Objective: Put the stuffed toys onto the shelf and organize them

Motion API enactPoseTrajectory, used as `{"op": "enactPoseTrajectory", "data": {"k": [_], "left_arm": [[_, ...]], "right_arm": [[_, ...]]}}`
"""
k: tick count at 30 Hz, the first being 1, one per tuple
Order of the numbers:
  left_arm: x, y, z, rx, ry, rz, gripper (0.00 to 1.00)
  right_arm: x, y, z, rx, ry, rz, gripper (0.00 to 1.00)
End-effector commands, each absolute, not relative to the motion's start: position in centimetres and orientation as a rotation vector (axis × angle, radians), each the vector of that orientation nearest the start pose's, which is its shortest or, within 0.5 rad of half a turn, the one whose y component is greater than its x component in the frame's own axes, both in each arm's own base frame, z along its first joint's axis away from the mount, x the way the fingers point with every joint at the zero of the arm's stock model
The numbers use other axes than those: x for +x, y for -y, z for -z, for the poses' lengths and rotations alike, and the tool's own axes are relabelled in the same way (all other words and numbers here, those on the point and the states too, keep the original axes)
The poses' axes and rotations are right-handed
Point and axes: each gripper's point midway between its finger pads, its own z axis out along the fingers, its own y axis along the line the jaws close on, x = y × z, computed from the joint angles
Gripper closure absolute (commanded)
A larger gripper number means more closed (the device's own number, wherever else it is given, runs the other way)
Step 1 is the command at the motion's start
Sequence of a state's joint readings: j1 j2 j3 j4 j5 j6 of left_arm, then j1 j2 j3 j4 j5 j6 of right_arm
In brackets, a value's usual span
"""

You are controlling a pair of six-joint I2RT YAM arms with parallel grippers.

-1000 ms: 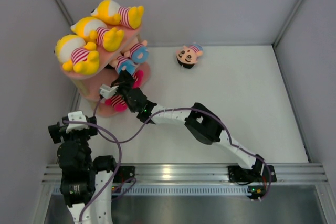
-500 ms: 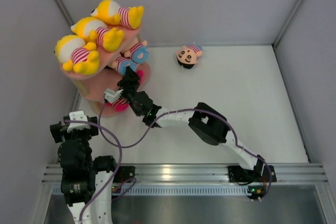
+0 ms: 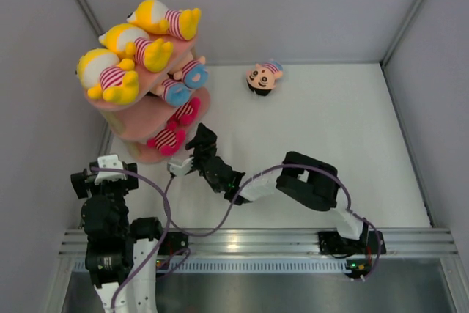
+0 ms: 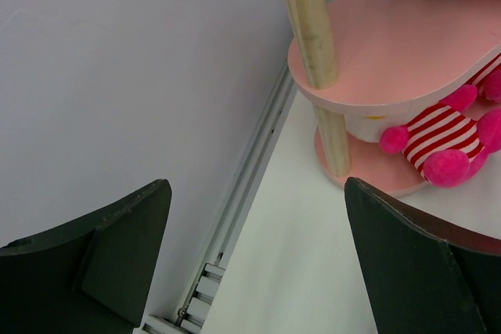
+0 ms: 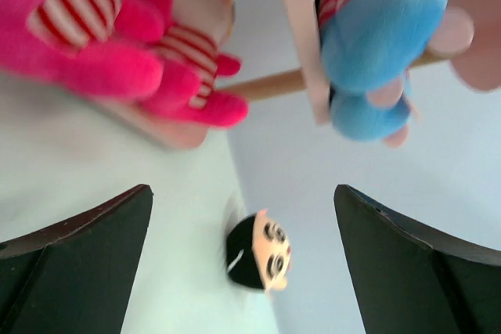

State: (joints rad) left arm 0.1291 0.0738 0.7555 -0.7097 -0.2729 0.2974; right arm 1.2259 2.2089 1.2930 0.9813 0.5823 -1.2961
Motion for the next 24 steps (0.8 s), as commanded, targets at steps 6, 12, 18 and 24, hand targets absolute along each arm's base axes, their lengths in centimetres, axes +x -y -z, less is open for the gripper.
{"op": "enactPoseTrajectory", "data": {"k": [6,12,18,24], "left_arm": [[14.5,-6.9,-29.2,-0.033,-1.587,-0.512,0.01],[14.9,-5.7,-29.4,0.021,-1.577,-0.448,0.01],[15.2,-4.7,-29.4,0.068,-1.579,-0.404,0.01],[15.5,-4.7,-29.0,0.077,-1.595,-0.401,0.01]], "right_arm": [[24.5,-41.7,-21.3,-1.13,-1.322,-0.185,0.03],[30.8,-35.2,-22.5,-0.908,-1.562,-0.567,0.04],[44.3,-29.5,-24.6,-0.545,-1.76,-0.61,0.07],[56.2,-25.7,-22.9,-0.273,-1.85,-0.604,0.09]]}}
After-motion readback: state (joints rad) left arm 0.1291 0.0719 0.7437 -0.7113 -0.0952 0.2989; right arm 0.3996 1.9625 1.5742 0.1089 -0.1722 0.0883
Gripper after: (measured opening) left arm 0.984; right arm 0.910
